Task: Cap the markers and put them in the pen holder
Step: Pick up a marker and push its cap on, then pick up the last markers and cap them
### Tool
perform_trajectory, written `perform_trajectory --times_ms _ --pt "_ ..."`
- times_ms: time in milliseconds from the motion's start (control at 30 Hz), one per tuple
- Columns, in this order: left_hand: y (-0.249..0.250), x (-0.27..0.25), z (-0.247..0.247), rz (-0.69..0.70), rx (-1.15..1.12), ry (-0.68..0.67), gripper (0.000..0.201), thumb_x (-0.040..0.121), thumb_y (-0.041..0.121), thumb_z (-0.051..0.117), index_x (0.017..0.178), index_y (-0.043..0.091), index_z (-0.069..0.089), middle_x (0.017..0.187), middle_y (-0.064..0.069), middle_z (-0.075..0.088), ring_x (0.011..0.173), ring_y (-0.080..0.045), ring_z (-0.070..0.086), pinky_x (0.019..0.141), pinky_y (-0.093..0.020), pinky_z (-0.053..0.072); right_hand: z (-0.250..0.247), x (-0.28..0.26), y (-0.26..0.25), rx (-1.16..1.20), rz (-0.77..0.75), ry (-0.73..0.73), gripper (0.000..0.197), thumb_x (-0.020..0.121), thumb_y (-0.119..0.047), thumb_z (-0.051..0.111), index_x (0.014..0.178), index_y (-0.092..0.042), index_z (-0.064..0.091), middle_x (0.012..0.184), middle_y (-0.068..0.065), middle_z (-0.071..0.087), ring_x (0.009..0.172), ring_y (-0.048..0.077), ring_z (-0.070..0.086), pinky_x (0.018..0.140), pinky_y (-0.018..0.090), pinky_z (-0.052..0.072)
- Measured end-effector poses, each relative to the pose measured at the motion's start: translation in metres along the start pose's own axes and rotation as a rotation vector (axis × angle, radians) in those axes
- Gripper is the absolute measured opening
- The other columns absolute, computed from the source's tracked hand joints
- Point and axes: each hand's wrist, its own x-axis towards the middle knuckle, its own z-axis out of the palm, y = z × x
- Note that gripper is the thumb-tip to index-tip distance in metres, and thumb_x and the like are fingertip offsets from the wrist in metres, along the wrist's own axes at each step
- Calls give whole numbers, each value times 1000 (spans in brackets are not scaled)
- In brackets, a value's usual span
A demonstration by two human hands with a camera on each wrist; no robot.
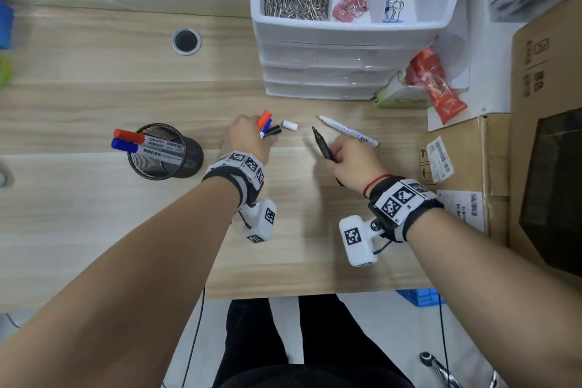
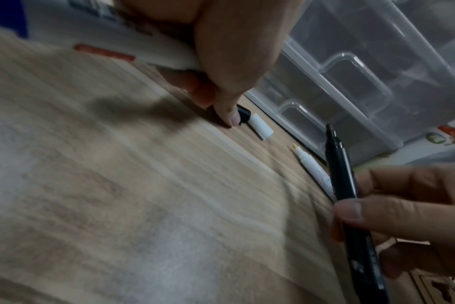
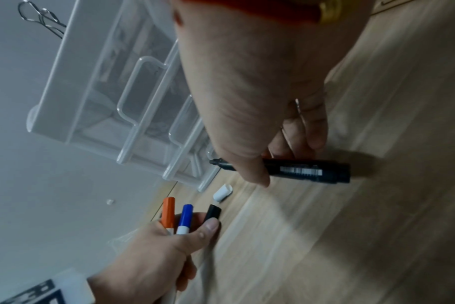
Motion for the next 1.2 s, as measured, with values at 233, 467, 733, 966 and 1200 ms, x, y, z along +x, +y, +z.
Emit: perform_trajectory --times_ms 233,467,733,966,1200 --pt "-1 -28 -21 7 -461 -113 15 86 24 72 100 19 67 85 -2 69 57 -19 60 51 -29 56 -17 -7 -27 14 -134 35 15 92 -29 66 104 -21 62 83 -1 68 79 23 59 56 26 29" --pt "-10 -53 -58 64 -604 -123 18 88 15 69 105 16 63 90 2 65 57 -17 53 37 -17 45 -35 -22 -55 52 -314 115 17 87 -22 73 101 -17 67 83 -2 66 75 21 56 70 27 38" --pt "-20 -71 -82 134 -578 -105 19 87 20 71 106 17 67 91 -4 69 63 -20 57 40 -23 48 -39 -38 -81 -65 -385 149 16 87 -23 73 102 -18 67 85 -4 65 76 18 54 73 28 40" --pt "-26 -86 -100 187 -509 -79 14 86 22 72 100 23 72 94 -11 72 66 -22 59 50 -37 59 -41 -50 -94 -181 -373 170 17 89 -22 69 106 -21 67 97 2 71 86 22 59 72 27 35" --pt "-21 -95 -108 254 -436 -90 16 81 23 77 97 22 75 76 9 66 51 -4 53 59 -28 51 -36 -58 -111 -298 -451 27 20 96 -28 59 111 -17 67 95 7 63 94 30 59 74 34 39"
